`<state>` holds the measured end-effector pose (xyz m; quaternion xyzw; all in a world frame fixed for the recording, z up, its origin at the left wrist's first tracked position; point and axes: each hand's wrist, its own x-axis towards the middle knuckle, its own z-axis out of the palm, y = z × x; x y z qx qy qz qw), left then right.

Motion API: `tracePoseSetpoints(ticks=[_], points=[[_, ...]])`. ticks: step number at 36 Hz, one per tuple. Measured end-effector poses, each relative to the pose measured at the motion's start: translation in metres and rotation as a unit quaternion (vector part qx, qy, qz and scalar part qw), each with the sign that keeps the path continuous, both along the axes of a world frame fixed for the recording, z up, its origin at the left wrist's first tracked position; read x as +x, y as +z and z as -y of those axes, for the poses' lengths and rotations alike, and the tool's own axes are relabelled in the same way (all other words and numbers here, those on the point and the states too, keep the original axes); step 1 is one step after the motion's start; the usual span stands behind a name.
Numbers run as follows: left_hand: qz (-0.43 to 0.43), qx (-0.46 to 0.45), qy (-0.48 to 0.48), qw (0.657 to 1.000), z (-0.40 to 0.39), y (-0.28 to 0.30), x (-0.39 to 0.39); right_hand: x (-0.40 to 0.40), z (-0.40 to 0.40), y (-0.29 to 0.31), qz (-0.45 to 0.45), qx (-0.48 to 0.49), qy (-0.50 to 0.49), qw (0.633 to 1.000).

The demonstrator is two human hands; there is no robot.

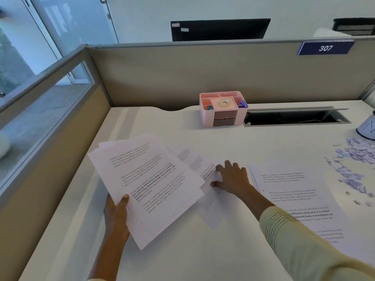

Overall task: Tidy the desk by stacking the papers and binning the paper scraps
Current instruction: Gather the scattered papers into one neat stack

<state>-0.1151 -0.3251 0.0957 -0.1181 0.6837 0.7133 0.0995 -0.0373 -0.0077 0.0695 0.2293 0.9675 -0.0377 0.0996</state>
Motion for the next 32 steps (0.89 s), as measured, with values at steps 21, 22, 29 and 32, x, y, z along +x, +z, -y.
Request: tracePoseSetpoints(ticks=[21, 22, 29, 32], points=[[-0.004, -0.167, -0.126, 0.978, -0.093, -0.031, 0.007, 0.029, -0.004, -0.016, -0.169, -0.249, -0.249, 0.921], [-0.011, -0.174, -0.131, 0.976, -0.095, -0.033, 0.007, 0.031, -0.005, -0.017, -0.177, -0.266, -0.247, 0.915], [0.024, -0.080, -0.193, 0.978, -0.087, -0.037, 0.002, 0.034, -0.019, 0.000, -0.240, -0.442, -0.312, 0.806], [0.037, -0.072, -0.212, 0.974, -0.086, -0.040, 0.004, 0.040, -0.019, 0.015, -0.223, -0.513, -0.301, 0.772]])
